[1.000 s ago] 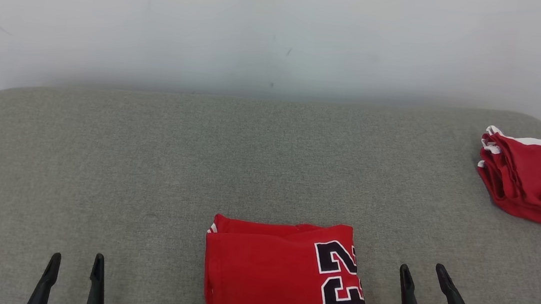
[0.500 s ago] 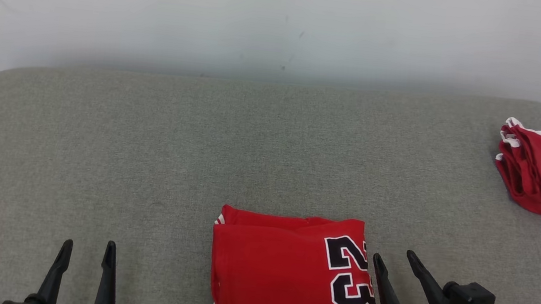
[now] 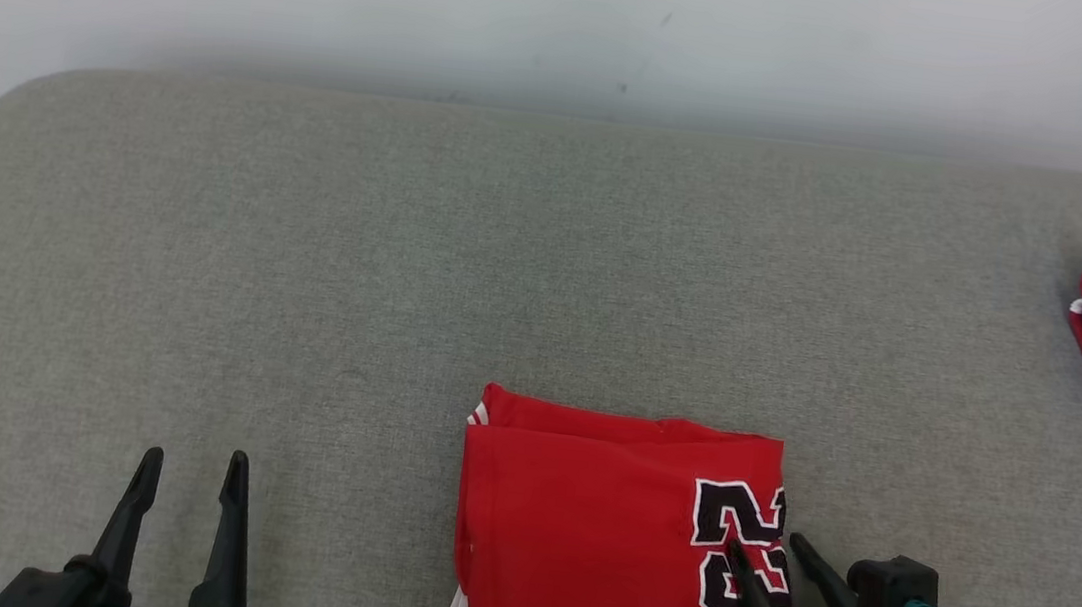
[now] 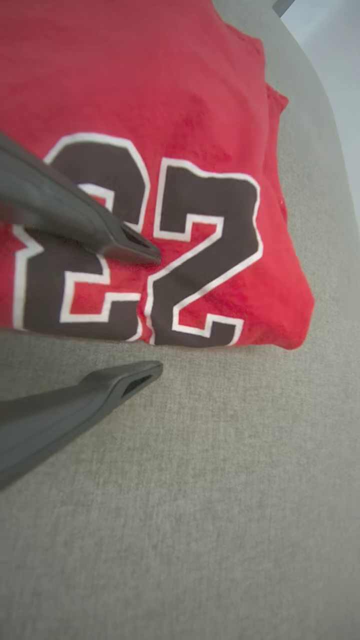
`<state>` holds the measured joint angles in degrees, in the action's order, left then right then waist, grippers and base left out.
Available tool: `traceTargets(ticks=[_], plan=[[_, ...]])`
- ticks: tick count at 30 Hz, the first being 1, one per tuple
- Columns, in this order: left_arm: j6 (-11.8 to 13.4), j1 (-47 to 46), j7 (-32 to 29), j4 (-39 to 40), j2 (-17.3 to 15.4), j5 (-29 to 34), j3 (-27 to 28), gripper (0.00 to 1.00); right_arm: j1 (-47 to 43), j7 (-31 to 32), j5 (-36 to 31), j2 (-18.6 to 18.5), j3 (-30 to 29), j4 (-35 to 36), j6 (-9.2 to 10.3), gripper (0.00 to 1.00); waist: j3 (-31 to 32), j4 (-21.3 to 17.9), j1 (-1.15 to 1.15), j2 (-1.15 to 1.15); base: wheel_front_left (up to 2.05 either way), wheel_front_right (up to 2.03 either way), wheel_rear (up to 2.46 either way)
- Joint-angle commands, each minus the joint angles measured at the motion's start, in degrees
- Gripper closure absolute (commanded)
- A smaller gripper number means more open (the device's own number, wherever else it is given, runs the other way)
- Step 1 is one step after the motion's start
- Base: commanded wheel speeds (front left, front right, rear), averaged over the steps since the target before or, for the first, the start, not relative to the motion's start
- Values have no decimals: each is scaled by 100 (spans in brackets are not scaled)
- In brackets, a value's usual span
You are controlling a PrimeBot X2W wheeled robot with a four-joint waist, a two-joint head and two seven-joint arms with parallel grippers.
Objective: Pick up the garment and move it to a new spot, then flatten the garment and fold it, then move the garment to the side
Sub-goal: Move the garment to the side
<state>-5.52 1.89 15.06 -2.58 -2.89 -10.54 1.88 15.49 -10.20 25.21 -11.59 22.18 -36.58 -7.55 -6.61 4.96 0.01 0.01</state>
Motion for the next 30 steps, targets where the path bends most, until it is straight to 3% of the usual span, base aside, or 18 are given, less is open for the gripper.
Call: traceTargets(ticks=[1, 4, 5, 6, 7, 18, 26, 30], plan=[[36, -56, 12, -10, 1, -39, -22, 0, 60, 8, 37, -12, 66, -171, 17, 0, -70, 90, -1, -1, 0, 0, 0], [61, -76, 12, -20, 0, -75, -44, 0, 74, 50, 201, 76, 179, -380, 17, 3, -80, 118, -1, -1, 0, 0, 0], [77, -74, 12, -19, 1, -88, -48, 0, 60, 120, 271, 104, 228, -447, 15, 58, -83, 119, -1, -1, 0, 0, 0], [87, -73, 12, -17, 1, -97, -48, 0, 63, 147, 322, 103, 267, -499, 15, 73, -88, 120, -1, -1, 0, 0, 0], [89, -77, 12, -20, 0, -100, -50, 0, 62, 180, 375, 91, 324, -538, 13, 100, -93, 120, -1, -1, 0, 0, 0], [180, -338, 12, 54, 1, -146, -189, 0, 1076, 190, 698, -420, 655, -401, 17, 100, -462, -17, -1, -1, 0, 0, 0], [203, -634, 11, 142, 1, -124, -350, 0, 2014, 352, 793, -1134, 918, -155, 17, 100, -900, -139, -1, -1, 0, 0, 0], [235, -789, 11, 232, 0, -110, -388, 0, 2504, 469, 906, -1669, 957, 71, 18, 100, -1213, -293, -1, -1, 0, 0, 0]])
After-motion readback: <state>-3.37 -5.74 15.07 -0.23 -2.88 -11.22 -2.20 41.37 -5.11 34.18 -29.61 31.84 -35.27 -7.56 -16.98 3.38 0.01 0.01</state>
